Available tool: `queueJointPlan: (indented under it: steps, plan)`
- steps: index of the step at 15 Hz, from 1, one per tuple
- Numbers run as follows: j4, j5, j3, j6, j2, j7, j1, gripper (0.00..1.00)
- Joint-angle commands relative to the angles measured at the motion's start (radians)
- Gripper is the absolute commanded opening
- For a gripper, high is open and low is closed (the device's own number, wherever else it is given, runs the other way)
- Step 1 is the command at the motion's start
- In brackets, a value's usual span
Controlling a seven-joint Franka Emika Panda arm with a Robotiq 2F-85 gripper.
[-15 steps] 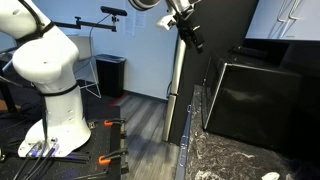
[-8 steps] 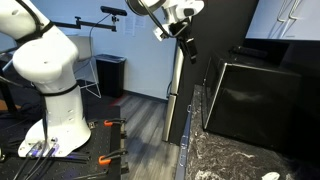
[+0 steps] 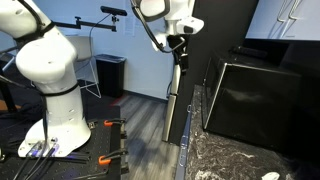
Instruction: Close the top drawer door on the right
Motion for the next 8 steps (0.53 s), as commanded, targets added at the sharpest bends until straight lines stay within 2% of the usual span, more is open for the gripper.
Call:
queueJointPlan:
  steps: [1, 8]
  plan:
    - [0.068, 0.045, -0.022, -0.134, 0.071, -0.052, 0.01, 1.0]
    - [0.185, 0.013, 0.008, -0.399, 0.193, -0.02, -0.043, 1.0]
